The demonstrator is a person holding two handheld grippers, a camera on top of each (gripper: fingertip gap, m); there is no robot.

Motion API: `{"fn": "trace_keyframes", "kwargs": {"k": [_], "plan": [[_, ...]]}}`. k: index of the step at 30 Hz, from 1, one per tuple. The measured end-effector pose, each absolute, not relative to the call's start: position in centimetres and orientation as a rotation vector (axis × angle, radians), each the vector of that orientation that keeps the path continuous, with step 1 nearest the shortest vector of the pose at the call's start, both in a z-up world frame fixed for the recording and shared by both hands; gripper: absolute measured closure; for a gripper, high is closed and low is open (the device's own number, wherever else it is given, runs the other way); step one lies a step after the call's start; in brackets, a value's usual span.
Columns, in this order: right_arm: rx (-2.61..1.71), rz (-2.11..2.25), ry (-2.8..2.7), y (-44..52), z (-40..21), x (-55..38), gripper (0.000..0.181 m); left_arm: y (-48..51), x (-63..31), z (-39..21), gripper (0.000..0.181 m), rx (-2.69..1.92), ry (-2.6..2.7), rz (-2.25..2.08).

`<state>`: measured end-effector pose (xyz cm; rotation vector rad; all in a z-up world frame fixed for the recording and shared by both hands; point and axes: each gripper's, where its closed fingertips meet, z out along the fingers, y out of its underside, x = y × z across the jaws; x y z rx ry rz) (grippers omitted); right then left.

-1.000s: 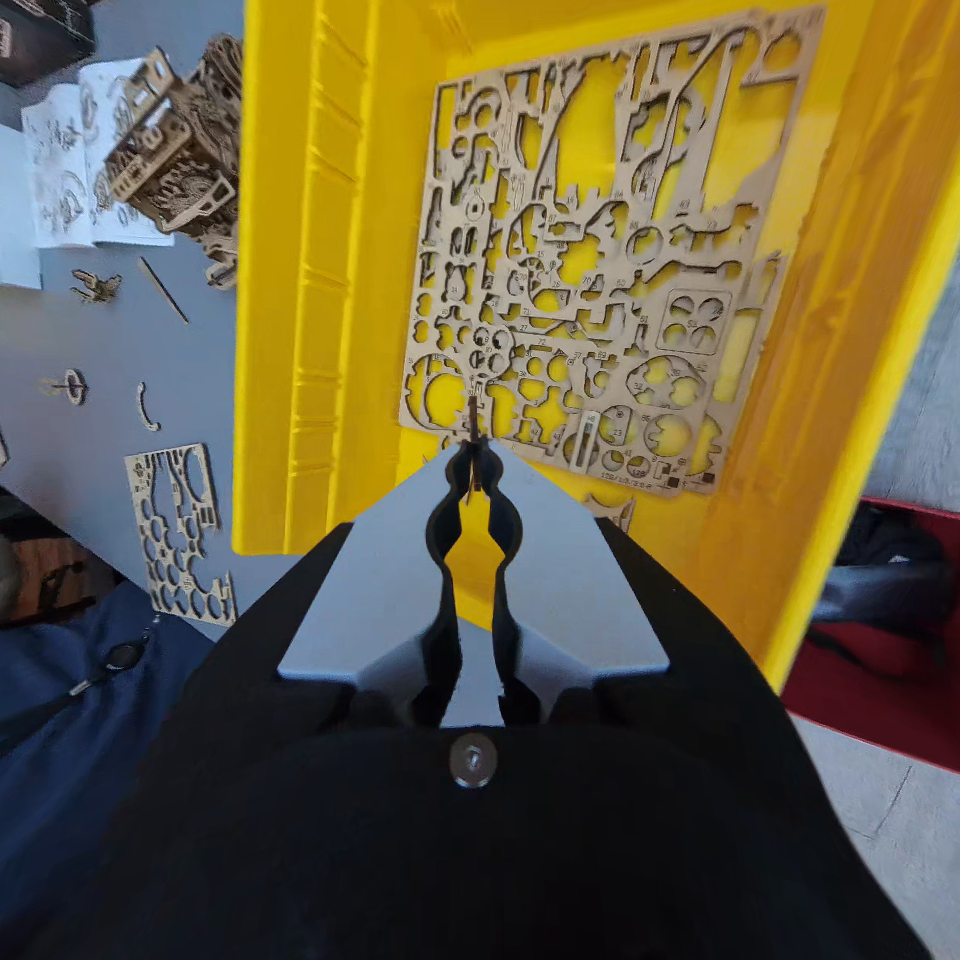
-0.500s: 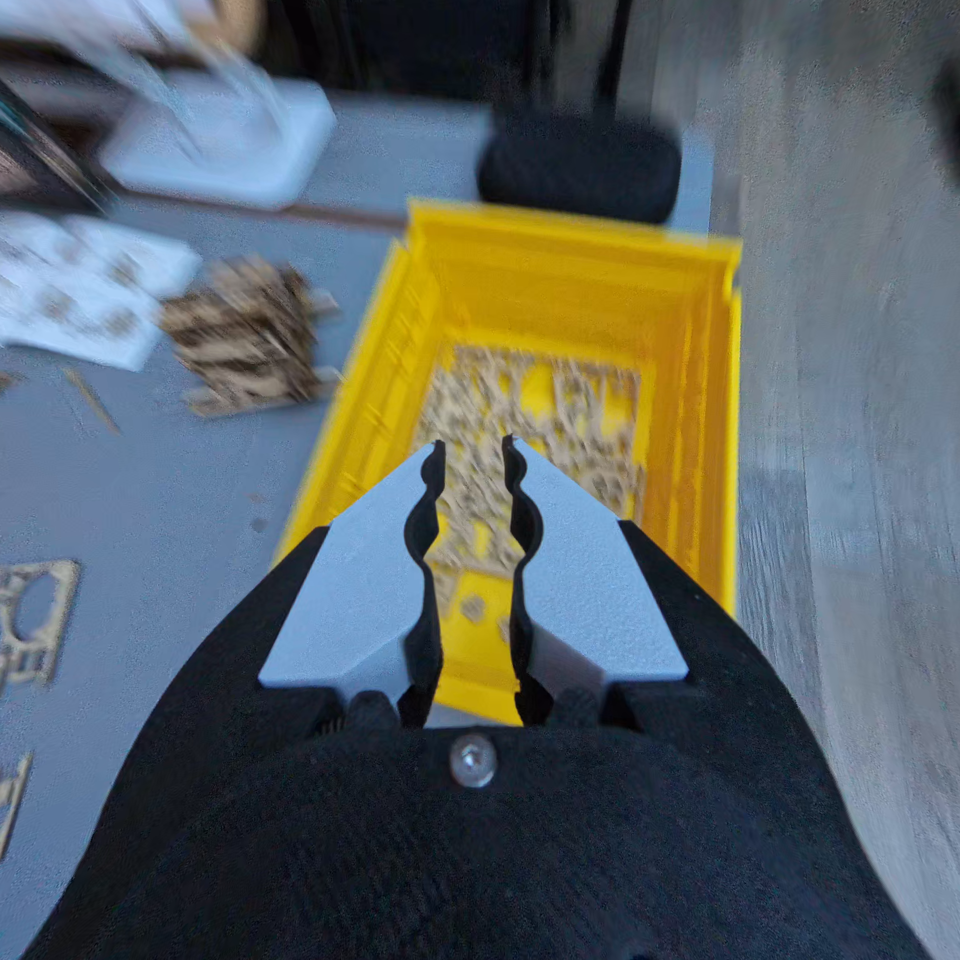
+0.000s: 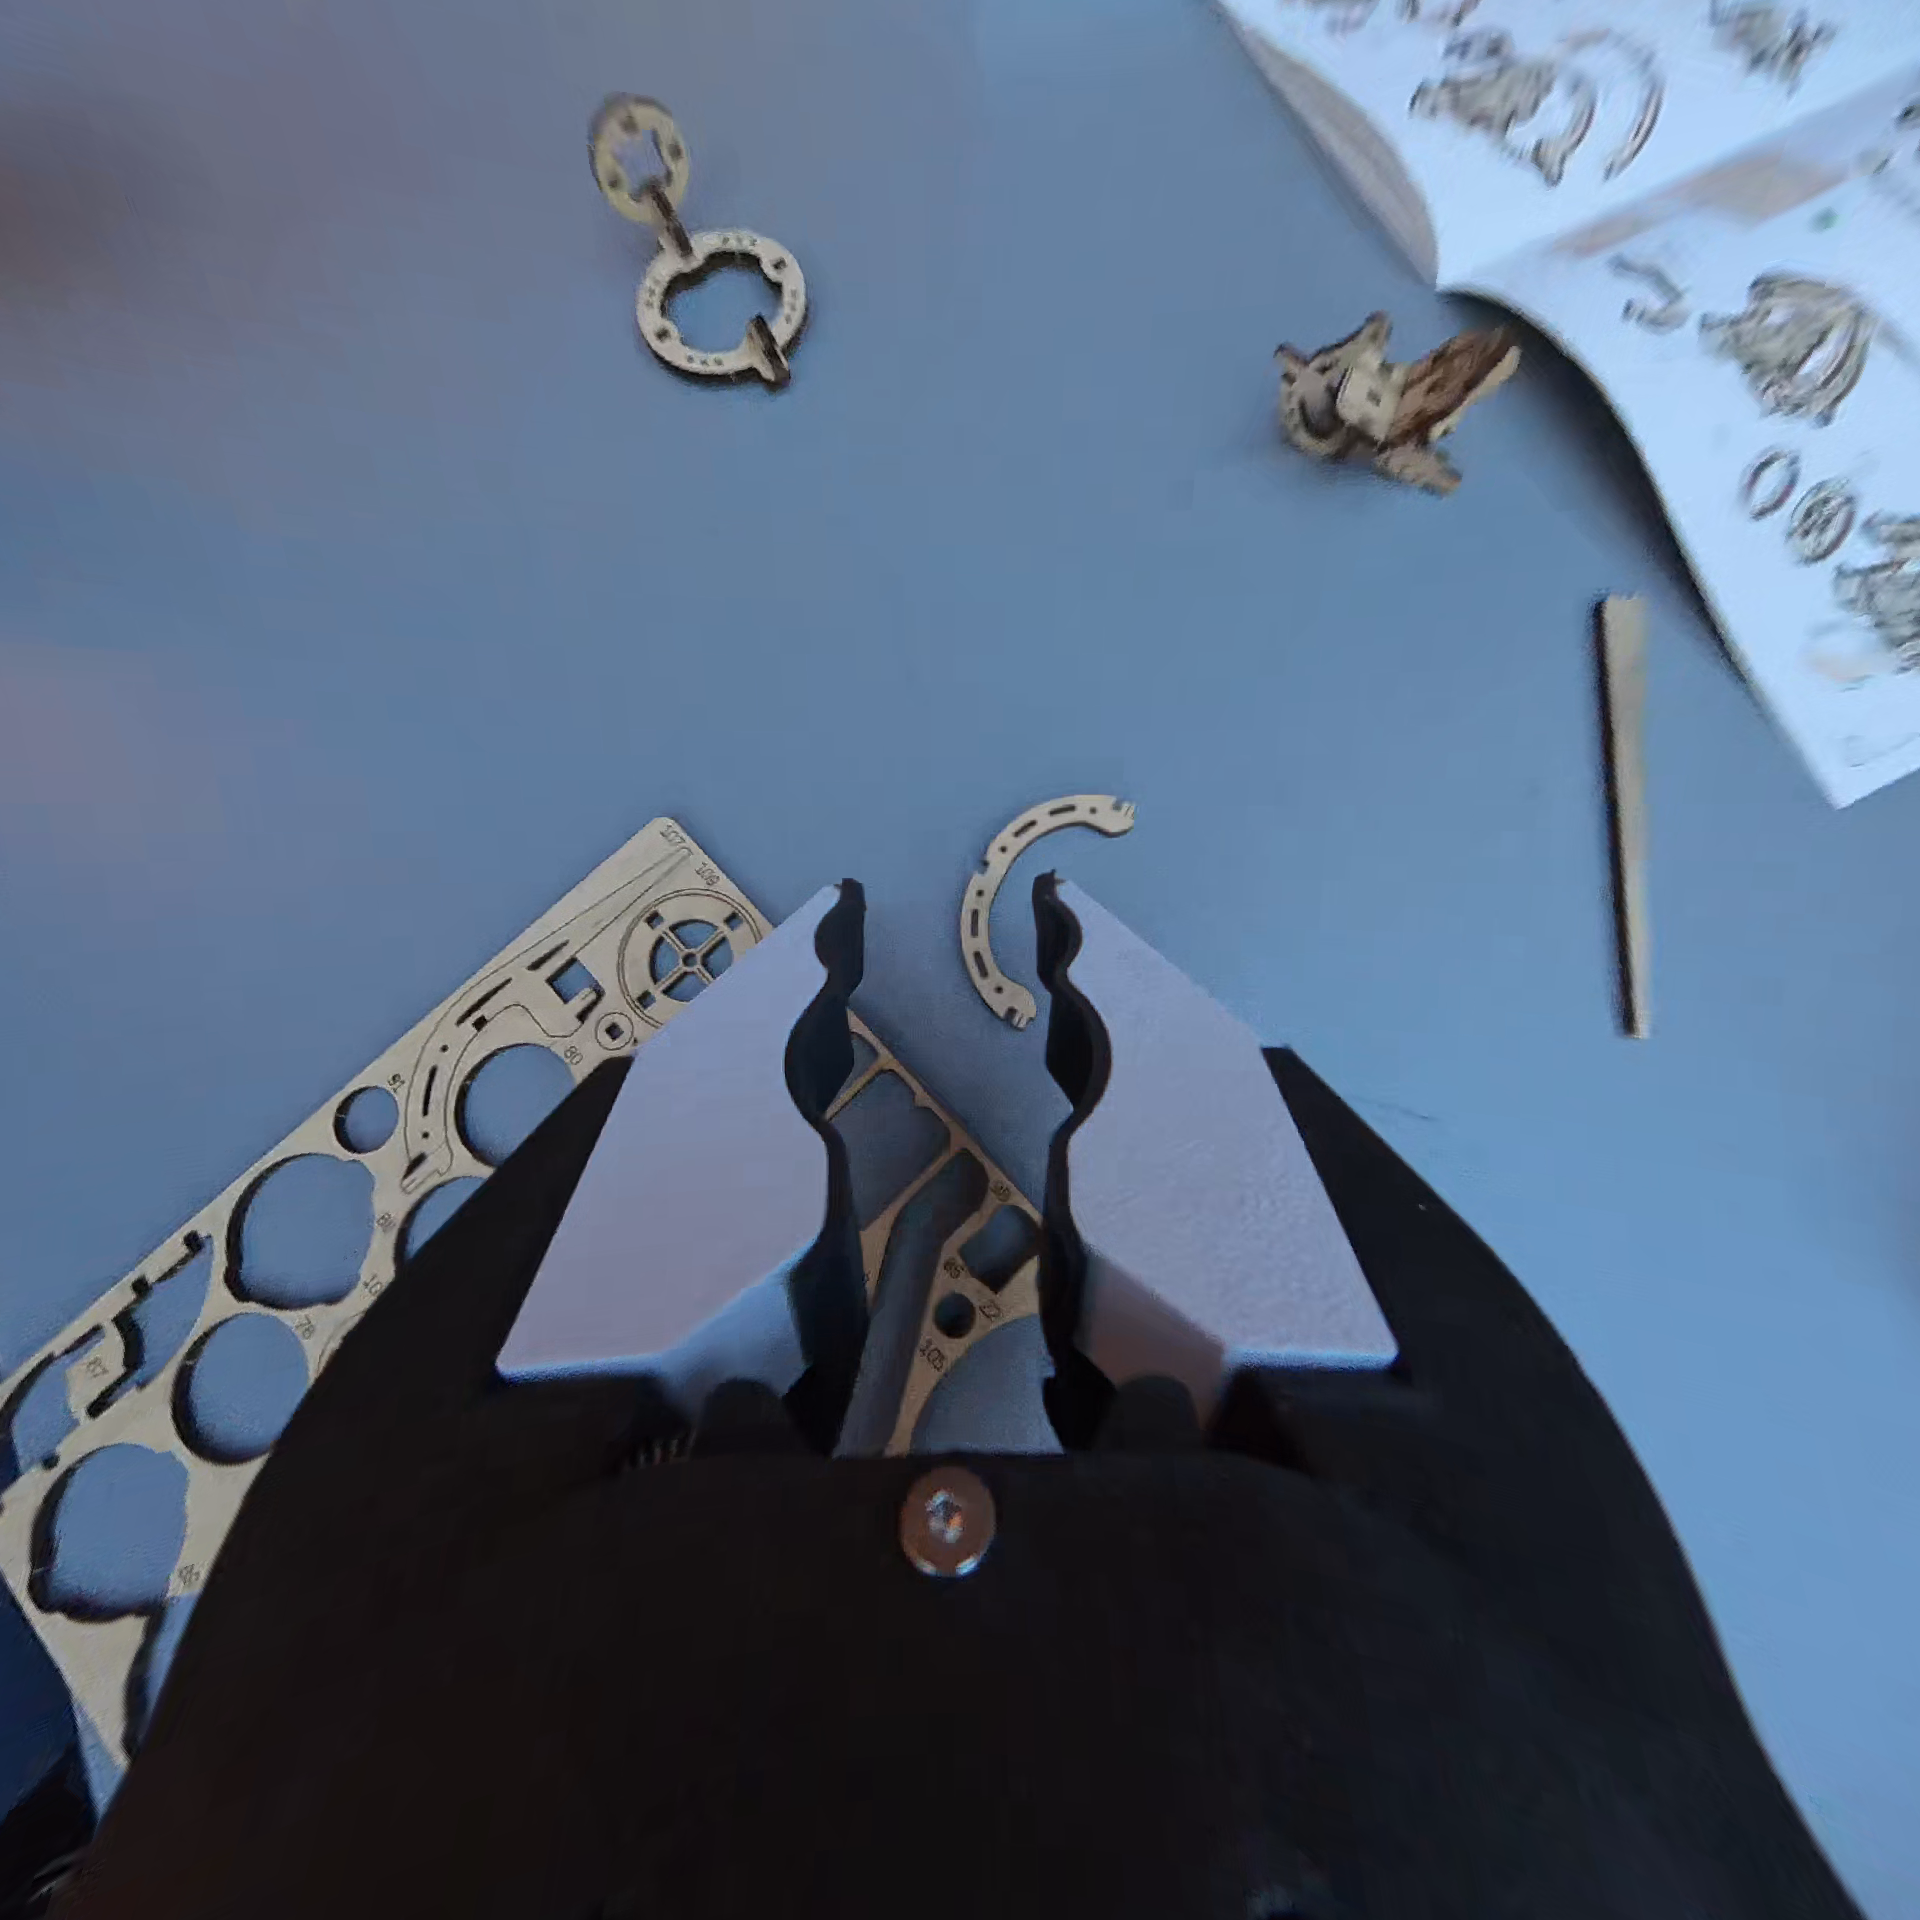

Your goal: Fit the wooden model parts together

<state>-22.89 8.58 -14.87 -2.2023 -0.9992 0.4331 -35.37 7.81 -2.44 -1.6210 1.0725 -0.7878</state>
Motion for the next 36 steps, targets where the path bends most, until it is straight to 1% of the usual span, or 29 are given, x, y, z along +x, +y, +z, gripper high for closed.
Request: {"fn": "trace_keyframes", "kwargs": {"k": [1,2,4,5,7,9,11,13,15,19,22,24,30,33,36], "plan": [[-2.25,0.409,-0.989,8.7,-15.7,-22.7,0.15,7.7,-35.7,-2.9,0.098,-1.632,1.079,-0.779],[-2.289,0.381,-0.996,8.7,-16.3,-22.4,0.148,7.6,-36.0,-3.4,0.098,-1.645,1.082,-0.773],[-2.292,0.379,-0.962,9.0,-16.1,-22.3,0.161,7.6,-36.4,-4.2,0.098,-1.663,1.082,-0.779],[-2.31,0.394,-0.955,8.9,-16.2,-22.1,0.176,7.7,-36.5,-4.4,0.099,-1.67,1.076,-0.792],[-2.32,0.453,-0.916,8.9,-16.0,-22.1,0.177,7.8,-36.4,-4.6,0.104,-1.68,1.045,-0.844],[-2.213,0.501,-0.831,9.3,-14.1,-22.3,0.177,7.5,-35.7,-4.5,0.111,-1.676,1.022,-0.94],[-2.047,0.574,-0.748,8.9,-10.5,-23.0,0.176,7.5,-34.8,-4.4,0.119,-1.684,0.974,-1.037],[-1.868,0.557,-0.645,8.5,-6.3,-22.8,0.176,7.1,-33.0,-3.7,0.131,-1.664,0.923,-1.194],[-1.712,0.594,-0.657,6.7,-2.9,-23.9,0.176,6.6,-30.8,-3.0,0.141,-1.643,0.876,-1.354],[-1.595,0.552,-0.678,4.3,-0.3,-25.7,0.176,6.0,-26.9,-1.8,0.151,-1.601,0.907,-1.472],[-1.543,0.61,-0.67,2.8,1.3,-26.4,0.177,5.1,-26.3,1.1,0.157,-1.466,0.905,-1.553],[-1.516,0.642,-0.657,2.0,2.1,-26.5,0.177,4.3,-26.5,2.9,0.167,-1.396,0.901,-1.657],[-1.479,0.601,-0.702,0.6,3.5,-27.2,0.177,2.8,-27.4,6.5,0.16,-1.316,0.824,-1.947],[-1.456,0.575,-0.725,0.1,4.1,-27.4,0.177,2.1,-27.0,6.7,0.16,-1.33,0.842,-1.973],[-1.431,0.586,-0.724,-0.3,4.6,-27.3,0.177,1.8,-26.7,6.7,0.173,-1.323,0.855,-1.963]]}}
